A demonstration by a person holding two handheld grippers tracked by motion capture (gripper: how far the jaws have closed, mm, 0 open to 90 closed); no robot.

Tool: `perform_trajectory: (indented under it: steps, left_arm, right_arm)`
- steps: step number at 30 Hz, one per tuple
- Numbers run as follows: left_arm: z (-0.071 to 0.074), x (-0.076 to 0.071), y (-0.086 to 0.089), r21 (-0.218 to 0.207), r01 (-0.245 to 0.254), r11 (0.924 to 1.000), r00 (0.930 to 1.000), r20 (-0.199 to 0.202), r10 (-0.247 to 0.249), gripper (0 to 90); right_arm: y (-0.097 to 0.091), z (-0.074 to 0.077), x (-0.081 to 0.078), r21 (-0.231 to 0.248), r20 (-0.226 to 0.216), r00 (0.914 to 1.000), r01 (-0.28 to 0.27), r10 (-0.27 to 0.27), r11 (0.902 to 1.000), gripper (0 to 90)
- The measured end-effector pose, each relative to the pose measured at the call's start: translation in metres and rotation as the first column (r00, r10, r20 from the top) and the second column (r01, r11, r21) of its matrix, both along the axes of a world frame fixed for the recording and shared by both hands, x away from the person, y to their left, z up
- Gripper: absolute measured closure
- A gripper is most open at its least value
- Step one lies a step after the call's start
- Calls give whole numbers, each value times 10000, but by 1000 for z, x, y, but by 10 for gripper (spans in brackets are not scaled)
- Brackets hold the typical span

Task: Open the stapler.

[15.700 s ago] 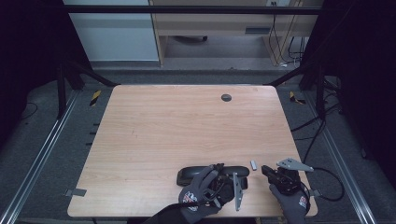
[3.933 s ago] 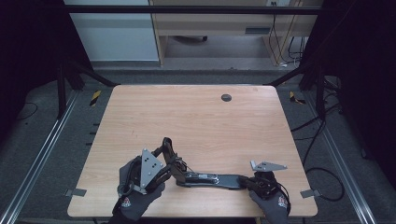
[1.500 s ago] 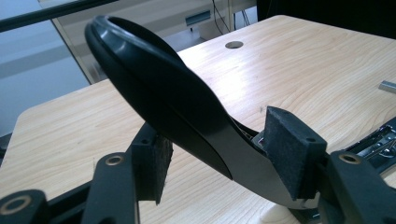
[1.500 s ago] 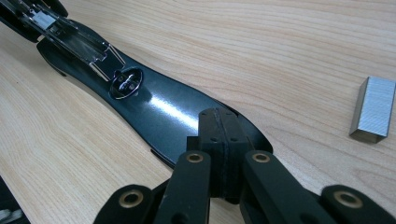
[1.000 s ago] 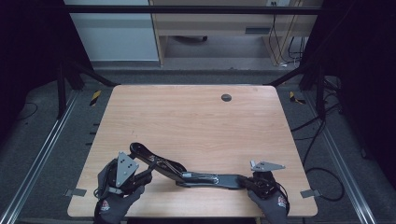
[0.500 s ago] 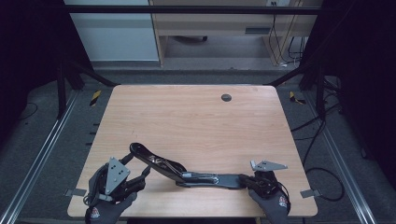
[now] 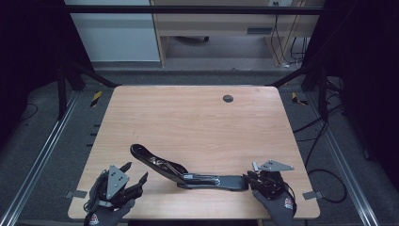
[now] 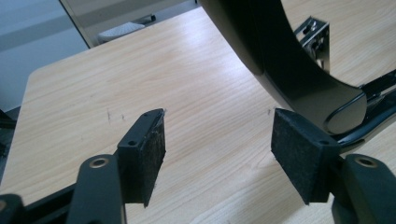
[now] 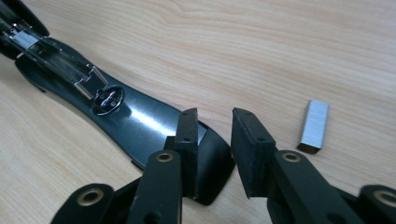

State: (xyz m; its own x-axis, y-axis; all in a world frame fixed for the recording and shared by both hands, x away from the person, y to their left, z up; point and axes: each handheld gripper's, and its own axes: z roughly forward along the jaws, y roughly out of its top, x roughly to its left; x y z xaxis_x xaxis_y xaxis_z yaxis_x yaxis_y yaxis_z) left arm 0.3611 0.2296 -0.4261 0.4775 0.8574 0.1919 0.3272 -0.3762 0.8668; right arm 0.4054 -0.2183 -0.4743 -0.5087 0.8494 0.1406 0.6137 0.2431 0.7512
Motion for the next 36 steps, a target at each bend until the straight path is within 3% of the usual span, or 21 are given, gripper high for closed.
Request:
perform_trajectory:
  steps: [7, 14, 22, 31, 36]
  left_arm:
    - [-10, 4, 5, 292, -55, 9996, 10000, 75, 53, 426]
    - [-17, 10, 16, 435, -362, 9984, 9992, 191, 354, 447]
    - [-21, 17, 31, -39, -885, 9961, 9960, -112, 885, 442]
    - [-29, 26, 38, -362, -541, 9979, 9966, -648, 517, 436]
    - [-31, 29, 39, -228, -763, 9968, 9945, -732, 745, 423]
  right_arm:
    - [-6, 4, 0, -138, 233, 9991, 359, -356, 9993, 704]
    - [-12, 7, 3, -314, 159, 9976, 680, -675, 9972, 675]
    - [-21, 15, 6, -457, 254, 9945, 1022, -1012, 9937, 668]
    - [-33, 28, 14, -666, 479, 9875, 1534, -1504, 9859, 658]
    - [-40, 31, 24, -756, 256, 9859, 1666, -1652, 9831, 642]
